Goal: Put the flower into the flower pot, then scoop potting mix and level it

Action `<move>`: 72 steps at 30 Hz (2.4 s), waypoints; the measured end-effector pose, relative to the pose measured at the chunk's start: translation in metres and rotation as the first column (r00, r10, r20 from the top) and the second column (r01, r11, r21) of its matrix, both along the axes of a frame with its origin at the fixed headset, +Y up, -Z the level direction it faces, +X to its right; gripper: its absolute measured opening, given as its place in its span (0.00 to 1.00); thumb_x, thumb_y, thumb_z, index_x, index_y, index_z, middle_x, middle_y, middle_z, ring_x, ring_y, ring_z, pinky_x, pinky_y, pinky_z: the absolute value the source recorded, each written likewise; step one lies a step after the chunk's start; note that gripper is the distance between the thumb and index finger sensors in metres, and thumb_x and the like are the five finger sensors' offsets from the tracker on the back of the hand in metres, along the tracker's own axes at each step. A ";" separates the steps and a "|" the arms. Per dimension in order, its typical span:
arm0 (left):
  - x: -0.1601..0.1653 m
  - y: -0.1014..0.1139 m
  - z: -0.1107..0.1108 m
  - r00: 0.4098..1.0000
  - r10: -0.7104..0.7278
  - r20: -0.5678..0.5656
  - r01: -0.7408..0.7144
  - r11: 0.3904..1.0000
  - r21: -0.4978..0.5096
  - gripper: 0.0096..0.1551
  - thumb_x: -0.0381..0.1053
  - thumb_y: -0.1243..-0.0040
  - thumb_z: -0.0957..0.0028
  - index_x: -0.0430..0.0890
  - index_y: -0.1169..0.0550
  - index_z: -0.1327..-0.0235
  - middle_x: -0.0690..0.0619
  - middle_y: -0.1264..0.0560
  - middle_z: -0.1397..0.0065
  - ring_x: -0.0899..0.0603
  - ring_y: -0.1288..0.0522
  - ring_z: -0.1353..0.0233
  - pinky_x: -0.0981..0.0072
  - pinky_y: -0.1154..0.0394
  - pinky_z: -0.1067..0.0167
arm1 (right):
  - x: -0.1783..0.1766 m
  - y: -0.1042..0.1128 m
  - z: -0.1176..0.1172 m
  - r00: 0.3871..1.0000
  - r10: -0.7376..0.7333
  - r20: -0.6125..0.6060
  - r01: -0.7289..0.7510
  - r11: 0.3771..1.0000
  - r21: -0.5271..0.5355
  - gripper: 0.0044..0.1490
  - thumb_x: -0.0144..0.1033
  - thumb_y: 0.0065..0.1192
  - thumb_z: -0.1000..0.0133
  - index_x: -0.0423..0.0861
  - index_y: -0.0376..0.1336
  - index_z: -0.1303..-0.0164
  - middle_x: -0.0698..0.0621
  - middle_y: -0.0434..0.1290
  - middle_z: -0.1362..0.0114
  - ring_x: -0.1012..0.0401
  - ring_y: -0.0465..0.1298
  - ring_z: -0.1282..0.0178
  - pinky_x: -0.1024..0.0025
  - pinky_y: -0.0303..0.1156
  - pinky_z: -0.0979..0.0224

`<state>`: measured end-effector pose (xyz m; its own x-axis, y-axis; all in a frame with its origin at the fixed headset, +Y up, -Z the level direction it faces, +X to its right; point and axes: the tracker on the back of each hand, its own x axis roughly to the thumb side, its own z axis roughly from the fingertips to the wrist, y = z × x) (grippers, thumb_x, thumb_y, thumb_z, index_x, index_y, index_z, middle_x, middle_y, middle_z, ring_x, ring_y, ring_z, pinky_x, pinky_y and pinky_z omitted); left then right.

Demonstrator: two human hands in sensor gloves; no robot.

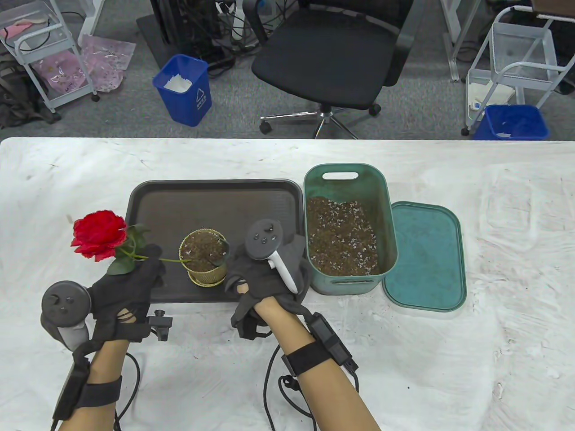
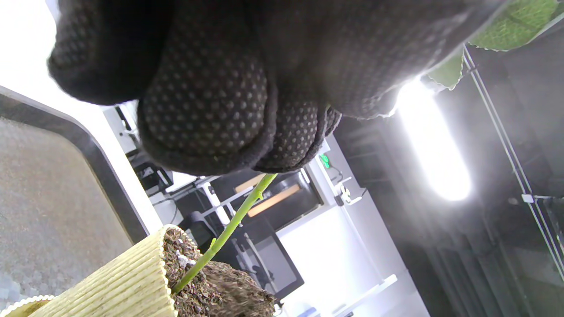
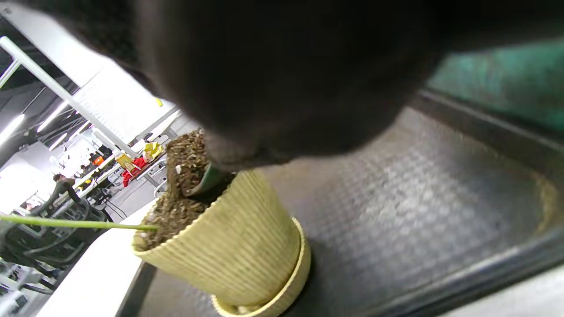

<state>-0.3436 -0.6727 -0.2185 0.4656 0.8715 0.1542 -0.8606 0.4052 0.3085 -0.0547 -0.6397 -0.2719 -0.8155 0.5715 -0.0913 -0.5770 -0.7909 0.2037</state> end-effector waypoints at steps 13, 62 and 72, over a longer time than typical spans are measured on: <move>0.001 0.000 0.000 1.000 0.002 0.001 -0.002 1.000 0.001 0.23 0.58 0.29 0.58 0.51 0.12 0.52 0.56 0.10 0.56 0.48 0.09 0.66 0.59 0.14 0.61 | -0.026 0.008 0.022 0.964 0.262 -0.054 -0.240 0.936 0.259 0.30 0.44 0.67 0.52 0.39 0.71 0.45 0.45 0.86 0.62 0.57 0.84 0.86 0.66 0.81 0.86; 0.001 0.000 0.000 1.000 -0.008 0.003 0.008 1.000 0.005 0.23 0.58 0.29 0.58 0.51 0.12 0.52 0.56 0.10 0.56 0.48 0.09 0.67 0.59 0.14 0.61 | 0.033 0.051 0.045 0.930 0.362 0.066 -0.345 0.796 0.498 0.33 0.40 0.67 0.54 0.40 0.67 0.40 0.44 0.84 0.52 0.53 0.87 0.72 0.60 0.85 0.72; 0.003 0.000 0.001 1.000 -0.028 0.009 0.028 1.000 0.014 0.23 0.58 0.29 0.58 0.51 0.12 0.52 0.56 0.10 0.56 0.48 0.09 0.67 0.59 0.14 0.61 | 0.115 0.075 0.023 0.909 0.314 0.276 -0.400 0.845 0.354 0.33 0.41 0.67 0.54 0.39 0.68 0.41 0.44 0.84 0.55 0.54 0.87 0.73 0.60 0.85 0.73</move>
